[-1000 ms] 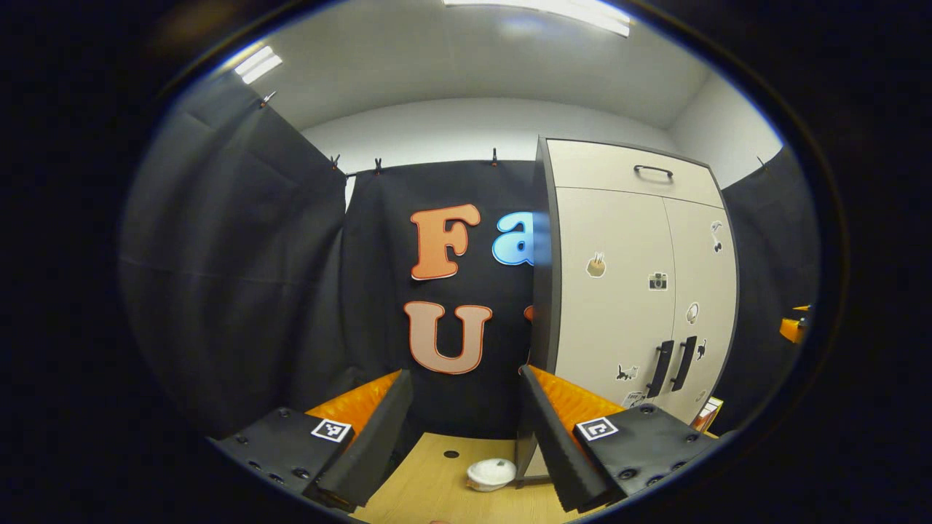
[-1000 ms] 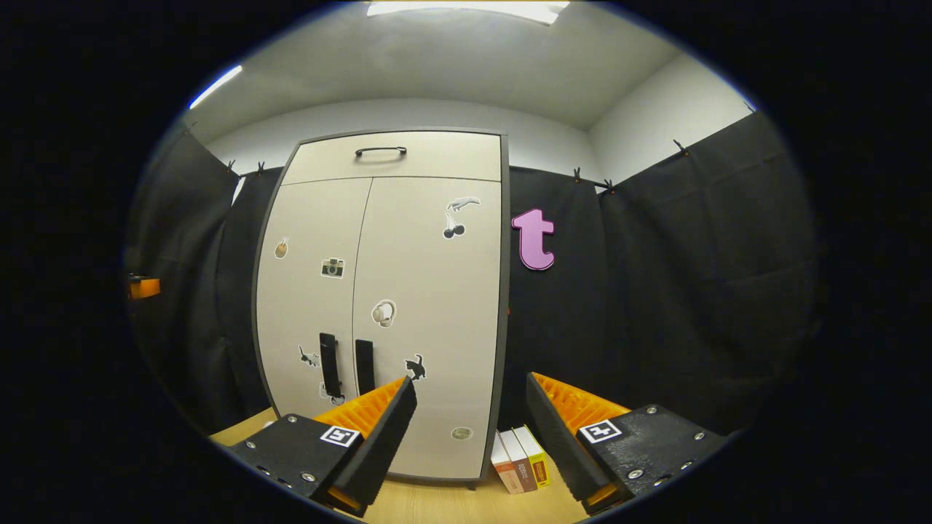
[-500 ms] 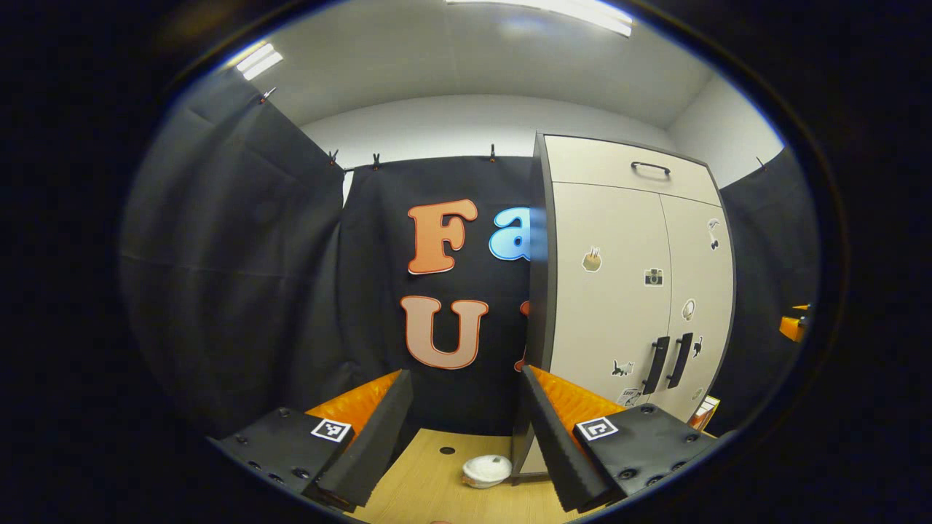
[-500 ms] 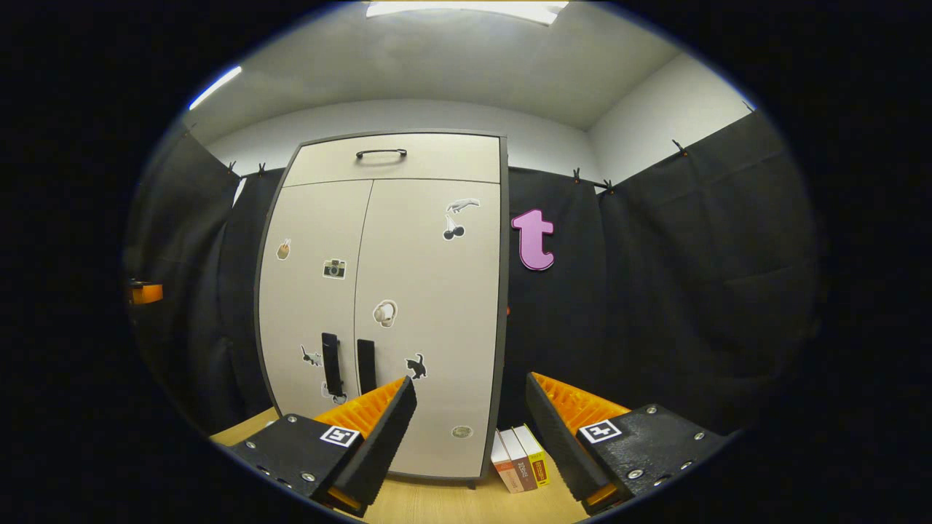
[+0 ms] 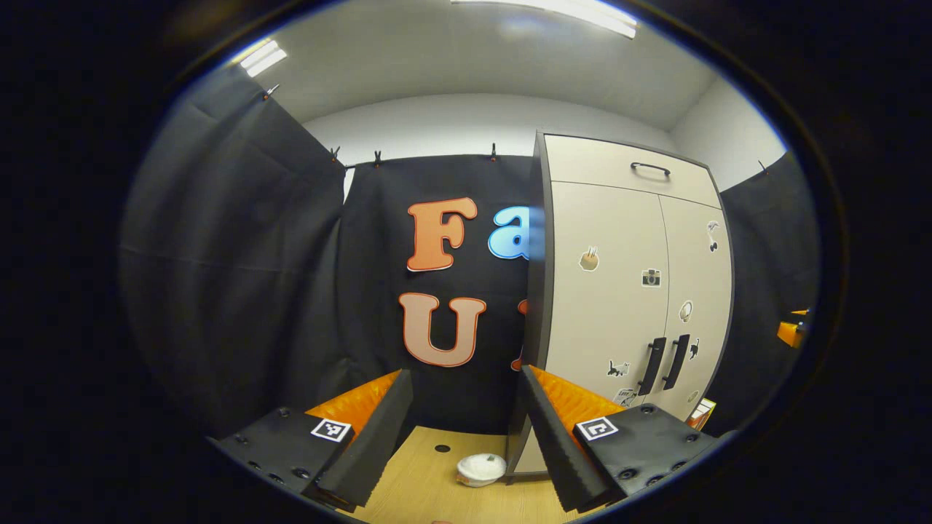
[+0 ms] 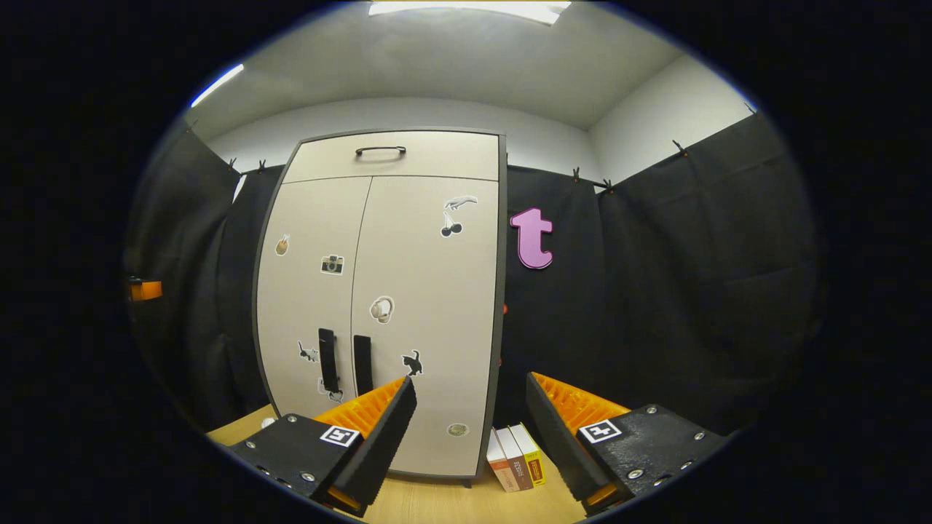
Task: Grab one shoe with the right hand and put it into the shoe cabinet, grab the other shoe with the left hand and put it into the shoe cabinet; then close the right door with the right hand and the left door with the left hand.
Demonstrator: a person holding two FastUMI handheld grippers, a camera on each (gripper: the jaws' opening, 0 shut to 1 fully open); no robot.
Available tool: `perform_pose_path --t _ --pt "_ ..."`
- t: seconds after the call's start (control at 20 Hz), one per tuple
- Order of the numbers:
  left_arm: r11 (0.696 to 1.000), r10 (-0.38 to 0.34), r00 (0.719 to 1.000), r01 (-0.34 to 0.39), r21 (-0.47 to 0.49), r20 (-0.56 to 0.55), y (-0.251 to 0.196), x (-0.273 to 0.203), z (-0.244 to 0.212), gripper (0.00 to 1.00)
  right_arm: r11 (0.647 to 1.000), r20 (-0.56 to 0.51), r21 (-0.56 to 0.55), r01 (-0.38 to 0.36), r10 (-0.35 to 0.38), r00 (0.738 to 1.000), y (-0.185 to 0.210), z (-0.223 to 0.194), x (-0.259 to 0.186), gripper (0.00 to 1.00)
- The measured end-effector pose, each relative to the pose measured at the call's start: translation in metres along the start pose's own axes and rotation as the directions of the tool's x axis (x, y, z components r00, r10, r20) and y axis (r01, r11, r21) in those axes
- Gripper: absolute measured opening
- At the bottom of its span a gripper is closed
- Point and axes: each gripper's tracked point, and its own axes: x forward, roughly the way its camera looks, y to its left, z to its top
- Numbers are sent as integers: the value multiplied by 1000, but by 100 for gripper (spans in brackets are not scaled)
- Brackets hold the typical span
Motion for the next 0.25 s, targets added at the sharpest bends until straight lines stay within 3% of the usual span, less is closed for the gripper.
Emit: perform_pose_path --t 0.25 --pt "1000 -3 1000 3 2 5 -5 -1 2 96 1000 4 0 -6 6 1000 -1 -1 -2 94"
